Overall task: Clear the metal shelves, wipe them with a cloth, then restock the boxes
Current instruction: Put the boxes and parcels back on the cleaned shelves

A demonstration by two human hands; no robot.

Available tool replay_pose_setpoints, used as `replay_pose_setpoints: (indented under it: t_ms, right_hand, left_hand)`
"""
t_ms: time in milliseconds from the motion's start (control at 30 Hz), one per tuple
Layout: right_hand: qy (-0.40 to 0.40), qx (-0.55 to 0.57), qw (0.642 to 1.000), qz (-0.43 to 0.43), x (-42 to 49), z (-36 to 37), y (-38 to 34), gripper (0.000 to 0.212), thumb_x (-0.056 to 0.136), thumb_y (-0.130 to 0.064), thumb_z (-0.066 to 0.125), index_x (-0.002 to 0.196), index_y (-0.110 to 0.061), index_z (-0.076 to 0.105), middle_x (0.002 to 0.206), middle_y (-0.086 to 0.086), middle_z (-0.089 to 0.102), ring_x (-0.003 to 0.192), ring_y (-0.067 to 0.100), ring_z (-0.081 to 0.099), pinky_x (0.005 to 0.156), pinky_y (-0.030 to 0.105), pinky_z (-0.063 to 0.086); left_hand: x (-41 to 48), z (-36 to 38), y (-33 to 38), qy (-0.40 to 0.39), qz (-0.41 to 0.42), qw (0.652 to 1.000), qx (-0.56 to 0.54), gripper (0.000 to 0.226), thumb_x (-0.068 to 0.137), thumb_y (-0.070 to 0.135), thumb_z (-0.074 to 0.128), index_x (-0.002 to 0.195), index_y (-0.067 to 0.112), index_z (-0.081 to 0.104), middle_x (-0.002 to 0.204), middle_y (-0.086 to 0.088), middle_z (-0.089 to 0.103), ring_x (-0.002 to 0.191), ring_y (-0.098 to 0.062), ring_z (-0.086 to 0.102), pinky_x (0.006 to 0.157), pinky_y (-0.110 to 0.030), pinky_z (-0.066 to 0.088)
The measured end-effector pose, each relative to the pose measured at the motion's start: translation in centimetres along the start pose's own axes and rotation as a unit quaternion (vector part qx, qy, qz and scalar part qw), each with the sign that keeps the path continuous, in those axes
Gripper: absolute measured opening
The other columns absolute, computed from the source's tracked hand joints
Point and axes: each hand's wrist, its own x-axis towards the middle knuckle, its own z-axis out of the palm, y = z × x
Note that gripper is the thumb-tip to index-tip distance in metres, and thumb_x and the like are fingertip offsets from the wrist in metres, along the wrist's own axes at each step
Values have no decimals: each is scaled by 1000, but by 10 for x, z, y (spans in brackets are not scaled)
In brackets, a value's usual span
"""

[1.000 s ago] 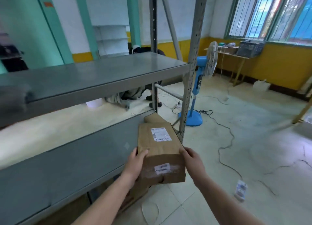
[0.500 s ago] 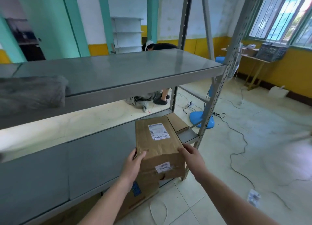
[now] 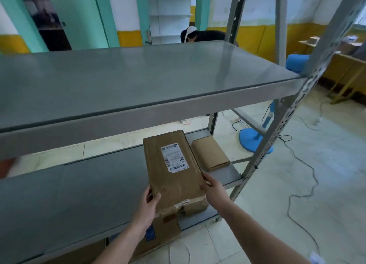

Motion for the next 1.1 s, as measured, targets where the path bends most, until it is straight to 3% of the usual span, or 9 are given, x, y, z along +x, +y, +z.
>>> replay_pose_setpoints:
  t_ms: [100, 200, 300, 500, 667, 800, 867, 1000, 1100]
  right_hand:
    - [-28, -6, 1000, 12, 54, -13, 7, 48, 105, -15, 45, 150, -30, 43, 119, -5, 65, 93, 12, 64, 69, 20, 50]
    - [-44, -19, 999, 21, 95, -19, 15, 50, 104, -20, 48, 153, -29, 41, 140, -1, 59, 118, 16, 60, 94, 29, 52]
    - [-74, -17, 997, 33, 126, -22, 31, 51, 103, -24, 50, 153, -33, 42, 143, -4, 57, 126, 17, 57, 110, 39, 46]
    - [-104, -2, 994, 30, 134, -20, 34, 52, 103, -24, 52, 153, -32, 40, 142, -6, 57, 123, 13, 56, 104, 33, 48]
    - [-108, -25, 993, 37, 120, -17, 26, 56, 104, -25, 52, 156, -31, 35, 148, -4, 52, 130, 17, 53, 109, 36, 46]
    - [-40, -88, 995, 0, 103, -27, 8, 59, 104, -25, 50, 159, -24, 29, 159, 1, 40, 140, 23, 46, 115, 38, 40]
    - [-1, -111, 994, -17, 87, -35, -4, 54, 104, -21, 49, 156, -21, 34, 152, 5, 48, 135, 24, 50, 109, 35, 42]
    - [53, -103, 992, -42, 43, -46, -25, 45, 105, -23, 48, 150, -20, 44, 140, 5, 58, 125, 22, 56, 94, 28, 43]
    - [99, -63, 992, -49, 4, -50, -32, 42, 104, -22, 50, 146, -21, 50, 141, -2, 58, 123, 13, 56, 93, 22, 38]
  left_hand:
    - [37, 25, 7, 48, -7, 998, 43, 65, 101, 38, 54, 158, 32, 23, 160, 2, 35, 142, -25, 40, 117, -49, 33]
    - [68, 42, 9, 69, -24, 996, 57, 65, 101, 41, 54, 158, 35, 24, 158, 4, 38, 143, -23, 40, 118, -50, 32]
    - [93, 57, 5, 85, -51, 994, 54, 64, 103, 35, 54, 159, 33, 23, 159, 2, 37, 143, -24, 39, 117, -48, 33]
    - [97, 57, 4, 102, -82, 991, 40, 62, 104, 31, 53, 159, 33, 24, 159, 0, 37, 143, -24, 38, 118, -50, 30]
    - [89, 50, 10, 93, -83, 991, 58, 62, 105, 26, 51, 159, 34, 22, 161, 2, 34, 145, -22, 36, 119, -51, 28]
    - [82, 37, 37, 123, -41, 989, 74, 61, 104, 17, 50, 159, 26, 23, 164, -2, 26, 148, -26, 29, 121, -52, 24]
    - [75, 31, 52, 132, -6, 988, 83, 53, 103, 14, 49, 153, 23, 34, 160, -4, 33, 145, -25, 35, 120, -52, 27]
    - [54, 40, 73, 54, 60, 991, 104, 32, 102, 19, 50, 131, 33, 50, 151, 1, 44, 129, -20, 48, 112, -54, 38]
    - [29, 57, 81, -11, 116, 987, 106, 26, 103, 20, 50, 127, 29, 55, 141, 7, 52, 117, -13, 53, 96, -38, 45]
